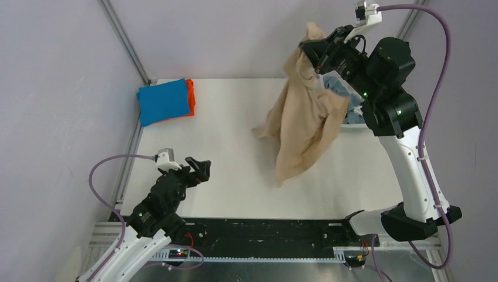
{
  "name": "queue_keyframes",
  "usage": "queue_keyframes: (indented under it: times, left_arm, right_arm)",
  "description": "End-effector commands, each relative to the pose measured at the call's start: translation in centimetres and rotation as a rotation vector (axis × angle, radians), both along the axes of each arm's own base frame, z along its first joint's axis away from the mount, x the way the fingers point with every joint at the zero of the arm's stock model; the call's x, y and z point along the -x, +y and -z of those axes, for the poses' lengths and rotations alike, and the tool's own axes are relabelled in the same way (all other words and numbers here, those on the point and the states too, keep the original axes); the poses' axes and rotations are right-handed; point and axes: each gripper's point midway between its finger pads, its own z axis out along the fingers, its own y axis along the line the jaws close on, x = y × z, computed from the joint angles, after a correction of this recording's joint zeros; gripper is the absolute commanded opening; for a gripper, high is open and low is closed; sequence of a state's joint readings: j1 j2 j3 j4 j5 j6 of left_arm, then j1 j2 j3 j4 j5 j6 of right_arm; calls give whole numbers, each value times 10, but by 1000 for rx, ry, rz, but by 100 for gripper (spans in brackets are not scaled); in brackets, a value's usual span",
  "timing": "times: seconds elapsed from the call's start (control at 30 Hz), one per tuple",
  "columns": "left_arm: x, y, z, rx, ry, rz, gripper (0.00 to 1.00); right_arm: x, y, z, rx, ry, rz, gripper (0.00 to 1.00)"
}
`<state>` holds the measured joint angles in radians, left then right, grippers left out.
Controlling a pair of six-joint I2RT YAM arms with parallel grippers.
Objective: Fold and stack the t-shirts
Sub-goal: Move the tshirt to the center of the board
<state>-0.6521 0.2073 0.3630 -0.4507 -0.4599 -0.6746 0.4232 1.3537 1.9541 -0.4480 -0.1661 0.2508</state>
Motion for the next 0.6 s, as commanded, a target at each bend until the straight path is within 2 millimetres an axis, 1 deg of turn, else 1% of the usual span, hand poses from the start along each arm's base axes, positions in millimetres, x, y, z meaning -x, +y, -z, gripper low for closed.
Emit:
queue_keyframes:
  times: [0.0,0.1,0.17,0.2,0.23,0.27,0.3,0.37,0.4,0.47,0.5,0.53,0.57]
  left_arm:
    - [2,1,-4,23,0,-7,98]
    - [2,3,-5,23,-2,-16,98]
    - [2,4,-5,22,-2,-21,98]
    - [2,4,-5,21,1,-22,98]
    - [2,4,-5,21,1,-24,98]
    - [1,4,-6,22,2,-26,98]
    - [1,4,-5,21,2,-27,98]
    - [1,4,-5,20,5,-30,98]
    - [1,5,-5,19,7,-32,98]
    - [1,4,-4,19,11,-34,98]
    - [0,4,-3,17,15,-35,98]
    - [0,4,-3,17,17,-35,98]
    - [0,4,-2,15,20,-36,98]
  right_arm:
    - [41,2,-87,-118,-287,-52,0]
    - [52,9,-108,-183,-347,-113,0]
    - [67,17,-125,-227,-400,-195,0]
    - [69,24,-126,-238,-394,-224,0]
    - [77,30,-129,-246,-403,-257,0]
    - [78,34,-129,-245,-401,-269,0]
    - [80,41,-125,-243,-389,-286,0]
    - [77,44,-121,-245,-367,-269,0]
    - [75,43,-119,-248,-357,-255,0]
    - [64,36,-111,-259,-303,-187,0]
    - [53,29,-100,-255,-254,-119,0]
    - [47,24,-92,-245,-230,-80,0]
    - [35,11,-71,-225,-166,10,0]
